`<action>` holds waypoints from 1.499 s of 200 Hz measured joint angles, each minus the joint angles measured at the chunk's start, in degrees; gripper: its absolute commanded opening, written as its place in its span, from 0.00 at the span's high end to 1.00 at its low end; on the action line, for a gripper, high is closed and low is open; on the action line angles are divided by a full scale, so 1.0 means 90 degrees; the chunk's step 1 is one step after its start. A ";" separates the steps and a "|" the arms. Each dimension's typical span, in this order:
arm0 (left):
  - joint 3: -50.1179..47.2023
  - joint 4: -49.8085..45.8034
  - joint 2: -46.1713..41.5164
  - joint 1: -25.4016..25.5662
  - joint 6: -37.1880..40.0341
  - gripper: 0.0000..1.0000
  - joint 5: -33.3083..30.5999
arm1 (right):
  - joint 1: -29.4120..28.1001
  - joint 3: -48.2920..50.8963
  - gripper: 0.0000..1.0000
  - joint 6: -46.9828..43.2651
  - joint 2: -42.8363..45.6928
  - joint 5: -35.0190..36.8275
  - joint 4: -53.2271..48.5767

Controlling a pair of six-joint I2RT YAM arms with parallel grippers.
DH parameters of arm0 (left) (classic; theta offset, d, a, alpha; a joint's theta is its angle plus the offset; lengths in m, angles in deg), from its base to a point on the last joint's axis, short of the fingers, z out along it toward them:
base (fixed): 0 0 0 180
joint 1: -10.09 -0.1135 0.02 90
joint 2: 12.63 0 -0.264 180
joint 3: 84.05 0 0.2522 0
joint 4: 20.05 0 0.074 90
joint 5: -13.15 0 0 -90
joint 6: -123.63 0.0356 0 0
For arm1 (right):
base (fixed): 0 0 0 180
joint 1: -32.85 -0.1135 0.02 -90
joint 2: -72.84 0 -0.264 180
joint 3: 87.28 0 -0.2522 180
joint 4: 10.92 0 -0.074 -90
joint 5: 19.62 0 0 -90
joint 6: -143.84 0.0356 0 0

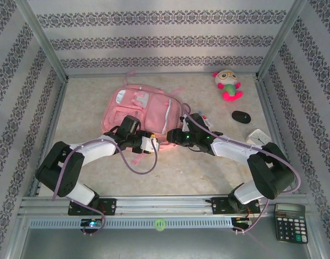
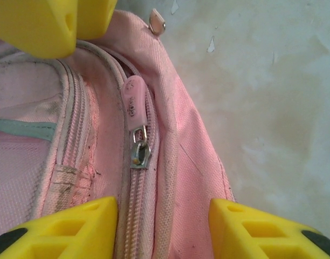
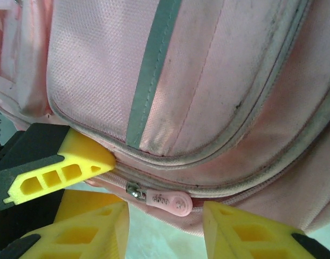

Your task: Pack the student bag

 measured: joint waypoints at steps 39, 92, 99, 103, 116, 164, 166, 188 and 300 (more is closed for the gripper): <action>-0.0301 0.0840 0.0143 0.0051 -0.0039 0.79 -0.0223 | 0.0189 0.0000 0.59 -0.0231 -0.0238 -0.0420 -0.0002; -0.1241 0.2737 0.0134 0.0085 0.0007 1.00 -0.0389 | 0.0359 -0.0005 0.58 -0.0469 -0.0396 -0.1183 -0.0155; -0.1360 0.3004 0.0134 0.0097 0.0012 1.00 -0.0410 | 0.0393 -0.0005 0.58 -0.0486 -0.0418 -0.1280 -0.0153; -0.1435 0.3174 0.0134 0.0112 0.0017 1.00 -0.0435 | 0.0396 -0.0005 0.58 -0.0488 -0.0437 -0.1338 -0.0151; -0.1637 0.3643 0.0153 0.0155 0.0058 1.00 -0.0508 | 0.0398 -0.0005 0.58 -0.0486 -0.0510 -0.1479 -0.0151; -0.1906 0.4420 0.0226 0.0321 0.0185 1.00 -0.0801 | 0.0396 -0.0005 0.55 -0.0274 -0.0573 -0.1545 -0.0056; -0.1906 0.4430 0.0228 0.0323 0.0189 1.00 -0.0811 | 0.0396 -0.0005 0.55 -0.0260 -0.0573 -0.1542 -0.0044; -0.1921 0.4546 0.0226 0.0379 0.0240 1.00 -0.0884 | 0.0391 -0.0022 0.55 0.0032 -0.0712 -0.1494 0.0189; -0.1965 0.4682 0.0226 0.0440 0.0372 1.00 -0.1141 | 0.0056 -0.0282 0.71 0.1404 -0.1583 -0.1372 0.1719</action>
